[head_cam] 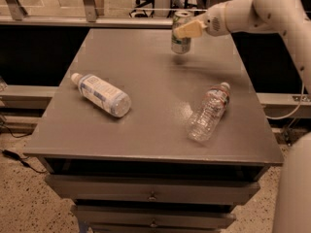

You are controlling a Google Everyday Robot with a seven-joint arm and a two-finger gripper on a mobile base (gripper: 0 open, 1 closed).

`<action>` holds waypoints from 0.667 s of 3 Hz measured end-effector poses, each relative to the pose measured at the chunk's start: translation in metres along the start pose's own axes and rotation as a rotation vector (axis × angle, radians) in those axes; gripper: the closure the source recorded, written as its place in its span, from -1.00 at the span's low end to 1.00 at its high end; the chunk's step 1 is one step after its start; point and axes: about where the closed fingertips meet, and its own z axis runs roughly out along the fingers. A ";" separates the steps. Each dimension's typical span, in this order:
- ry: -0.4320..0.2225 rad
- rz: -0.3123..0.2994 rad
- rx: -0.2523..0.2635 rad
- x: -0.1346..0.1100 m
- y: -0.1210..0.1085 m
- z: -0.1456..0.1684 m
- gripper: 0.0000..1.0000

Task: Move 7up can near water bottle

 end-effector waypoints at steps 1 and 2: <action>0.038 -0.014 -0.014 0.024 0.020 -0.052 1.00; 0.049 -0.022 -0.038 0.044 0.045 -0.080 1.00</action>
Offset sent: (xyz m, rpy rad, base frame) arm -0.1247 -0.0559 -0.0114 -0.0510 0.0440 0.0502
